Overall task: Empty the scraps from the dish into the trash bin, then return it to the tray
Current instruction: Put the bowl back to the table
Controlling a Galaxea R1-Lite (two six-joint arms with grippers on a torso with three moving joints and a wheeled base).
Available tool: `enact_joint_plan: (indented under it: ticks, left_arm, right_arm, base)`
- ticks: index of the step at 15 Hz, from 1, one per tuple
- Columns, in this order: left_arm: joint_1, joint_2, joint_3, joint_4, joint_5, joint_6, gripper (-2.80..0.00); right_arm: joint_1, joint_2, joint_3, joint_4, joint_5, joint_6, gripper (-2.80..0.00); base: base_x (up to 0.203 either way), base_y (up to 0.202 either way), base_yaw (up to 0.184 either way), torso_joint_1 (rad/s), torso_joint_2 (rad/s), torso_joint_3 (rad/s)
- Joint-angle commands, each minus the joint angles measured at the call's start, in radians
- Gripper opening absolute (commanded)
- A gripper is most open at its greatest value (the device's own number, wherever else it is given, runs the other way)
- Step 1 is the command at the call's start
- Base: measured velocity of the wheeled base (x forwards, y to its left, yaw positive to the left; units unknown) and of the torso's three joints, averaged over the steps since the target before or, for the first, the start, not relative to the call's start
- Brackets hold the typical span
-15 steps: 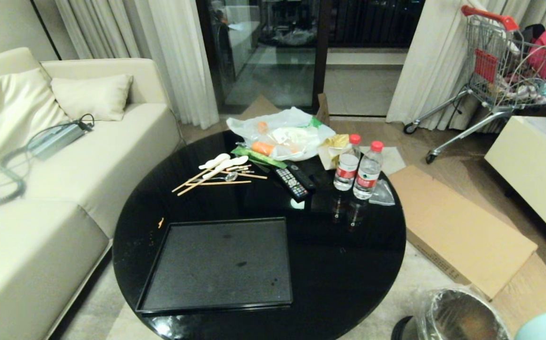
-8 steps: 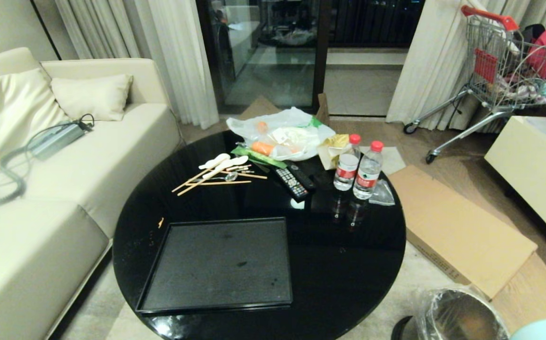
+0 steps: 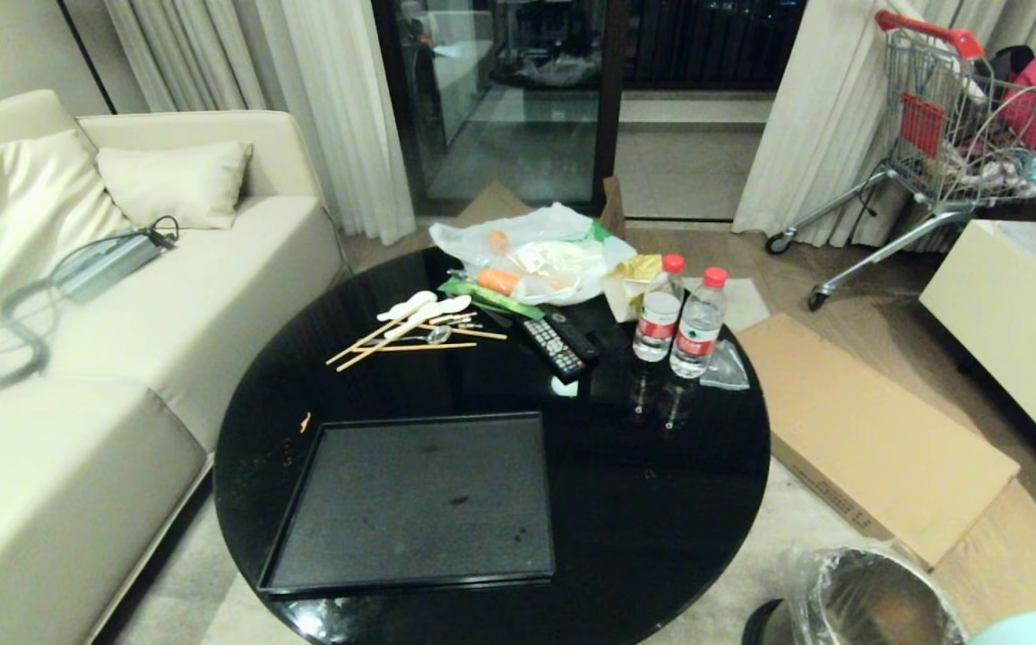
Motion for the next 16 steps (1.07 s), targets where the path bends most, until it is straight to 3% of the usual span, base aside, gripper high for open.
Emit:
enact_joint_plan:
  ticks: [1, 11, 16]
  left_arm:
    - [0.0, 0.0, 0.0, 0.0, 0.001, 0.0, -2.8]
    - [0.0, 0.0, 0.0, 0.0, 0.001, 0.0, -2.8]
    - [0.0, 0.0, 0.0, 0.0, 0.001, 0.0, -2.8]
  right_arm:
    - [0.0, -0.006, 0.004, -0.006, 0.002, -0.002, -2.8]
    - [0.0, -0.006, 0.016, -0.04, 0.001, 0.009, -2.8]
    - [0.0, 0.047, 0.004, -0.053, 0.005, -0.034, -2.8]
  base:
    - [0.0, 0.0, 0.0, 0.0, 0.0, 0.0]
    - [0.0, 0.0, 0.0, 0.0, 0.0, 0.0]
    - [0.0, 0.0, 0.0, 0.0, 0.0, 0.0]
